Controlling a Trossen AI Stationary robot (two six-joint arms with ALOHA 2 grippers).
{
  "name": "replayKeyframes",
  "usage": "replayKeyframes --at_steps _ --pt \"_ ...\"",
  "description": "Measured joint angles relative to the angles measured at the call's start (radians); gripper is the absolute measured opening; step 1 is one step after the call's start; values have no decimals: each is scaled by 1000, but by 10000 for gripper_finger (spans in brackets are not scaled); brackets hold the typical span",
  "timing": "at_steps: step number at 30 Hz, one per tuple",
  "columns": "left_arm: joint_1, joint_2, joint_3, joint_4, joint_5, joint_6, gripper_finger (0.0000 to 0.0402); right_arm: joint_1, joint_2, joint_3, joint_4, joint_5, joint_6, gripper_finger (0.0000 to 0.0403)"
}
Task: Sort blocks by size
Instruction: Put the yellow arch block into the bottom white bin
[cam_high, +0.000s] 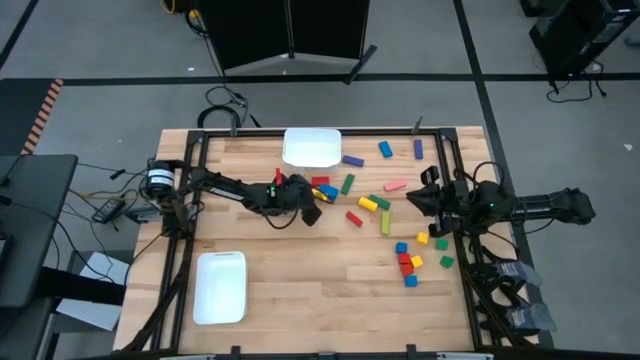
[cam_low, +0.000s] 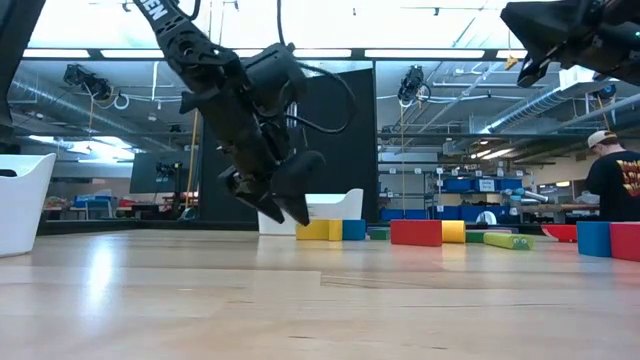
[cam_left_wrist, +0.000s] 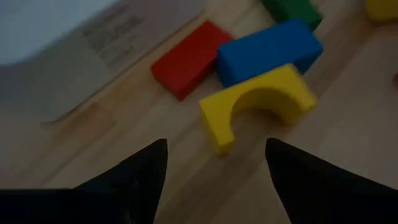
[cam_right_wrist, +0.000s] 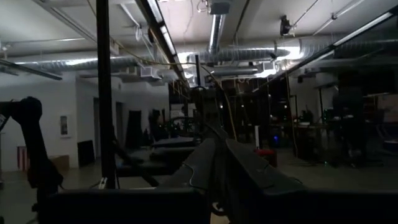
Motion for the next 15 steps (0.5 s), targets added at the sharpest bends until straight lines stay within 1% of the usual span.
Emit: replayKeyframes --at_steps 2,9,15 --pt "0 0 -22 36 7 -5 280 0 1 0 1 0 0 48" --pt "0 0 -94 260 15 0 280 0 1 1 10 0 -14 48" --pt "7 10 -113 297 5 6 280 0 1 1 10 0 -20 48"
